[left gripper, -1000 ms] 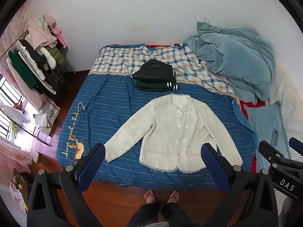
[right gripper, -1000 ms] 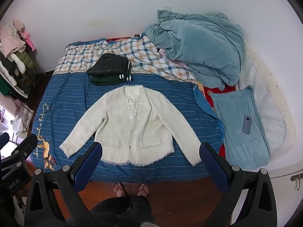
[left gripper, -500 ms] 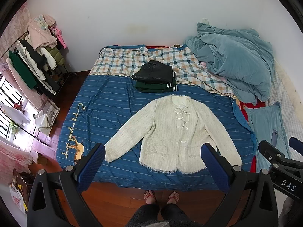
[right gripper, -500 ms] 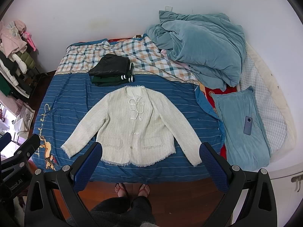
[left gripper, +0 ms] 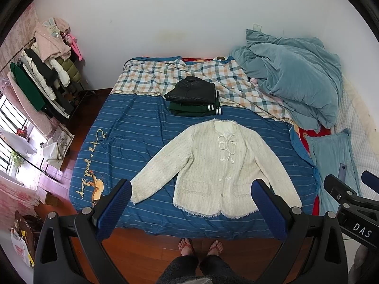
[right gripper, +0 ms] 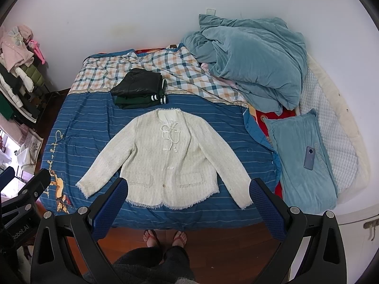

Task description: Fold large clothes

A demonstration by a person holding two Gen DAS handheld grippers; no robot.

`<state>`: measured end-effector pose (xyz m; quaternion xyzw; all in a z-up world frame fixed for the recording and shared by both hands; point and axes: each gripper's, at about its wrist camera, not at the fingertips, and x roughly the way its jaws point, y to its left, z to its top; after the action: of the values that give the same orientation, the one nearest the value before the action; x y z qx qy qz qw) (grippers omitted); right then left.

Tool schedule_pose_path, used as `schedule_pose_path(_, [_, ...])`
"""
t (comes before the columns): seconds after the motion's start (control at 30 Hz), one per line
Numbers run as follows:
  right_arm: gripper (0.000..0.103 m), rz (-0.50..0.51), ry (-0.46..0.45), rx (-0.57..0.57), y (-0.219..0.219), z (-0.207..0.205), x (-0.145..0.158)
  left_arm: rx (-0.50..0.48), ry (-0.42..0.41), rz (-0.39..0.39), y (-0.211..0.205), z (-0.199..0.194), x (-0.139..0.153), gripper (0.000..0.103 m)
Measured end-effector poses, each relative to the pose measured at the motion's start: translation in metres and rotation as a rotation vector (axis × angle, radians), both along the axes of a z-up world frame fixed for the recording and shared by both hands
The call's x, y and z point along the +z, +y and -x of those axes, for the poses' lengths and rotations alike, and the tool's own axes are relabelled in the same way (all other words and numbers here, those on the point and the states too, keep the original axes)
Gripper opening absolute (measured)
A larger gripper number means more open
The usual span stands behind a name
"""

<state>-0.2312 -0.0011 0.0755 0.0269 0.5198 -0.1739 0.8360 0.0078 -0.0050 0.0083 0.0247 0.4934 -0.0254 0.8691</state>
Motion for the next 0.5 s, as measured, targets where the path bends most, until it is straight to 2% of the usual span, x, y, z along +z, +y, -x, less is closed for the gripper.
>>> schedule_pose_path(0.5, [0.103, 0.001, 0.0, 0.011, -0.0011, -0.0059, 0.0071, 0.003, -0.001, 0.004, -0.0083, -0.0072, 0.0078, 0.103])
